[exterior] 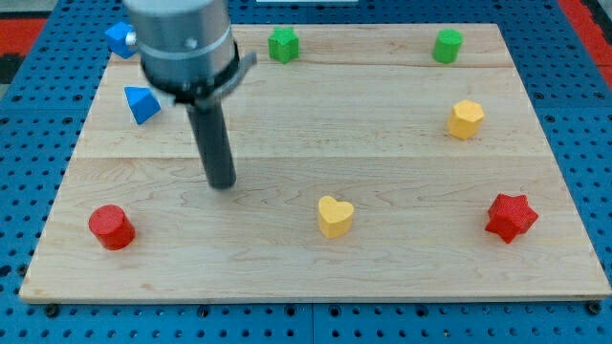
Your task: Push the yellow heart towards the yellow hexagon
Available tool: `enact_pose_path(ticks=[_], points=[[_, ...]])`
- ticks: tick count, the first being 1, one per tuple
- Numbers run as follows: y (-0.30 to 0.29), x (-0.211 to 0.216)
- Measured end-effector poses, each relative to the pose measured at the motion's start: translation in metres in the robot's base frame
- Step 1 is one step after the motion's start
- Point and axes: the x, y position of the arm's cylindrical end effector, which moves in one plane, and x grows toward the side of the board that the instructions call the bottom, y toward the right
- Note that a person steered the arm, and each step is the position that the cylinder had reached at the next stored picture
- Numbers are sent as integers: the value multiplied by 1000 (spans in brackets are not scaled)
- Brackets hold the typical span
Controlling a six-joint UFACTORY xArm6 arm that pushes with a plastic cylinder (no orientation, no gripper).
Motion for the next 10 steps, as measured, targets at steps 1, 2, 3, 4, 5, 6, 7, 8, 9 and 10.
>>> enact_pose_path(ticks=[1, 2, 3, 4, 5, 6, 7, 8, 9, 10], points=[[7, 44], [53, 49], [130, 27], [177, -8], [167, 11], [177, 19], [196, -14], [207, -48], [206, -48], [214, -61]])
